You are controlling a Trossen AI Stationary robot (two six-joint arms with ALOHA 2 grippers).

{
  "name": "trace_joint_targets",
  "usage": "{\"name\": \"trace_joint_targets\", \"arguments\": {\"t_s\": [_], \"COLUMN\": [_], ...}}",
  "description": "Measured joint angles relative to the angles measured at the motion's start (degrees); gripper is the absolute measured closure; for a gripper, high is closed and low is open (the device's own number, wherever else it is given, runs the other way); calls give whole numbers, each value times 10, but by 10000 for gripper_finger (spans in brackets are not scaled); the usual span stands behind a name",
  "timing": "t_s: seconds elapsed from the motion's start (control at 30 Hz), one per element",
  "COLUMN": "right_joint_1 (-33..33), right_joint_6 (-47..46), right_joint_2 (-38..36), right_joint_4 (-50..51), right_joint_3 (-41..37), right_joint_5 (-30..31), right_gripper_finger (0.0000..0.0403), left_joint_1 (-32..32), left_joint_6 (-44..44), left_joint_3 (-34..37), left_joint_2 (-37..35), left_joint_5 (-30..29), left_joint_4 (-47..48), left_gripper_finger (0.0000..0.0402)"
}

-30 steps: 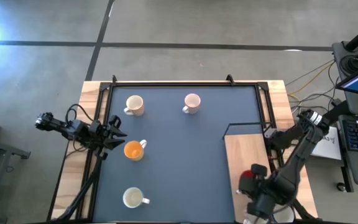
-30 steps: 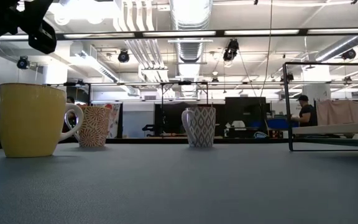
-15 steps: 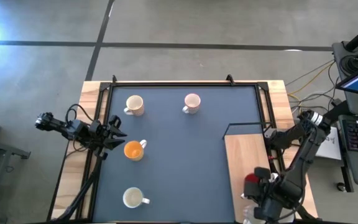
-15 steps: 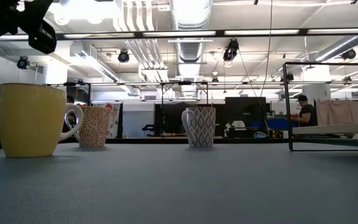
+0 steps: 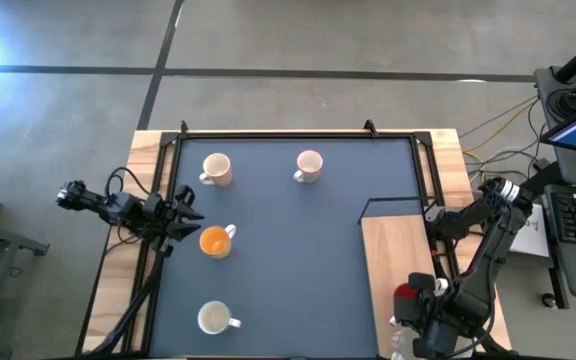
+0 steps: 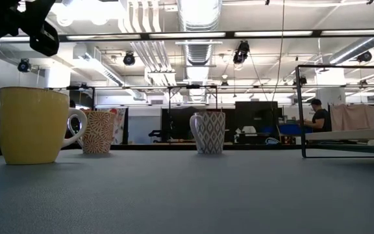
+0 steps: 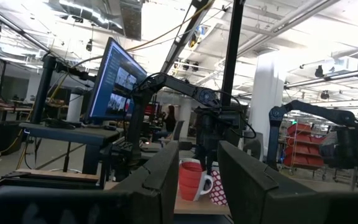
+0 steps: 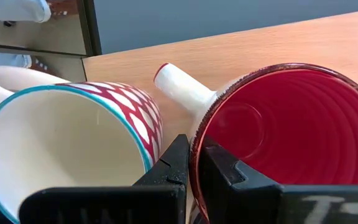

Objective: Place coffee mugs
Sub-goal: Put the red mug on the shelf

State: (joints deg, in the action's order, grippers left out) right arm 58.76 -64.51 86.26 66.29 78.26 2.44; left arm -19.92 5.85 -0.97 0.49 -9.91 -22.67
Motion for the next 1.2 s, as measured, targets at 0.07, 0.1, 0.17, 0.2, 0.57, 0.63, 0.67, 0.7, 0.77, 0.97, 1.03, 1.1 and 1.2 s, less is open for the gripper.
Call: {"name": "trace_joint_targets", "arguments": {"t_s": [0.07,0.1,0.17,0.2,0.57,0.63,0.67,0.7,0.77,0.97,1.03,1.1,1.2], "right_joint_1": [0,0,0,0,0,0,0,0,0,0,0,0,0], "right_joint_6": [0,0,0,1,0,0,0,1,2,1,1,0,0], "right_joint_2": [0,0,0,0,0,0,0,0,0,0,-4,-11,-20], "right_joint_4": [0,-1,-2,-5,-24,-28,-29,-28,-28,-27,-28,-27,-27], "right_joint_3": [0,0,0,0,-1,-1,-1,-1,-1,-1,-1,0,3], "right_joint_5": [2,4,12,19,32,31,31,30,24,16,16,16,16], "right_gripper_finger": [390,390,390,390,389,385,380,374,362,340,339,339,340], "left_joint_1": [0,0,0,0,0,0,0,0,0,0,0,0,0], "left_joint_6": [0,0,0,0,0,0,0,0,0,0,0,0,0], "left_joint_3": [0,0,0,0,0,0,0,0,0,0,0,0,0], "left_joint_2": [0,0,0,0,0,0,0,0,0,0,0,0,0], "left_joint_5": [0,0,0,0,0,0,0,0,0,0,0,0,0], "left_joint_4": [0,0,0,0,0,0,0,0,0,0,0,0,0], "left_gripper_finger": [306,306,306,306,306,306,306,306,306,306,306,306,306]}}
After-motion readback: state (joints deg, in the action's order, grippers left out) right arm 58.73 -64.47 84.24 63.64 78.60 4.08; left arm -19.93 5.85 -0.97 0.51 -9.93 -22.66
